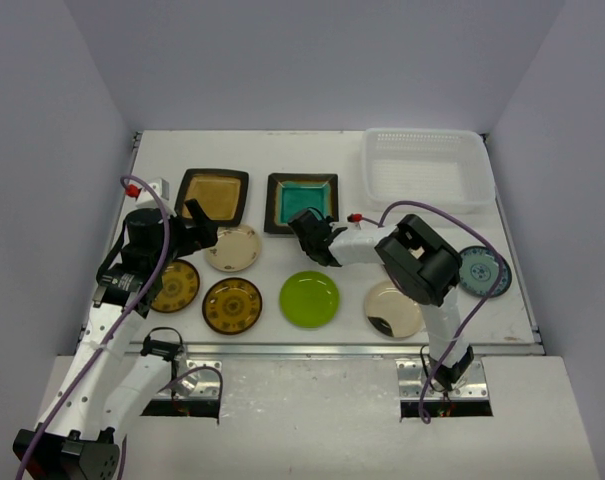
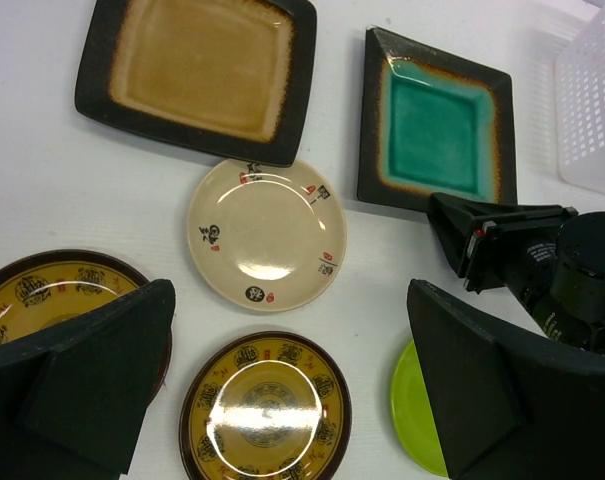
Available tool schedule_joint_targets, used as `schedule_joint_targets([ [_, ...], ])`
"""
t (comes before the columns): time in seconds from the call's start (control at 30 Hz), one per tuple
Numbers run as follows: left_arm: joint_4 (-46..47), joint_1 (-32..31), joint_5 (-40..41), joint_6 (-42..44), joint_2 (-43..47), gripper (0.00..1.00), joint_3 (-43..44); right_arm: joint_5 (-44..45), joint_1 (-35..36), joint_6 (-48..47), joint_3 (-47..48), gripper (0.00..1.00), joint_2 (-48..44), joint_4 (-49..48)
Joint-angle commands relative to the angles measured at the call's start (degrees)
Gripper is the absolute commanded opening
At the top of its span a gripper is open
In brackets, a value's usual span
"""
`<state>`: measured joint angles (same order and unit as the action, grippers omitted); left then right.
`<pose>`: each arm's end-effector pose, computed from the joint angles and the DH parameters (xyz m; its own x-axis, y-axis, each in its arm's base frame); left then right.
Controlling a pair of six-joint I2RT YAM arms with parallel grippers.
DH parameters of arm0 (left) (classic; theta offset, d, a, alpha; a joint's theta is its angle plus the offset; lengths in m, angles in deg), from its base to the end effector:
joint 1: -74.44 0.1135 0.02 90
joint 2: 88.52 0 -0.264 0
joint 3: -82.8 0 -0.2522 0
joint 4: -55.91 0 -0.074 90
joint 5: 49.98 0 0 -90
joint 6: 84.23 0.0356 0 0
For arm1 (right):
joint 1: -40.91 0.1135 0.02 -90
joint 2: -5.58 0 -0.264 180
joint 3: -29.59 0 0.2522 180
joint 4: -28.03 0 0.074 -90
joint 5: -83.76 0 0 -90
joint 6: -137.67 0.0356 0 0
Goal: Place the plates into the plastic bin on the countertop
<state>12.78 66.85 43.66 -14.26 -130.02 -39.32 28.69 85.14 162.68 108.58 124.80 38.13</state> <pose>0.1609 -0.0192 0.3103 -0.4451 -0.2855 -0.8488 -0.0818 0.9568 -0.2790 0.3061 0.2695 0.1016 -0.0477 0.9904 -0.1295 0.6309 0.1304 0.7648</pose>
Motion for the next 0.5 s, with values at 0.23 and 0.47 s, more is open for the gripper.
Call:
schedule_joint_targets([
  [0.23, 2.73, -0.75, -0.47, -0.10, 0.71, 1.00, 0.00, 2.52, -0.84, 14.07, -4.26, 0.00, -2.02, -3.25],
  [0.47, 2.68, -0.84, -0.43, -0.18, 0.66, 1.00, -0.08, 3.75, -2.33, 8.08, -6.47, 0.00, -9.15, -13.16],
])
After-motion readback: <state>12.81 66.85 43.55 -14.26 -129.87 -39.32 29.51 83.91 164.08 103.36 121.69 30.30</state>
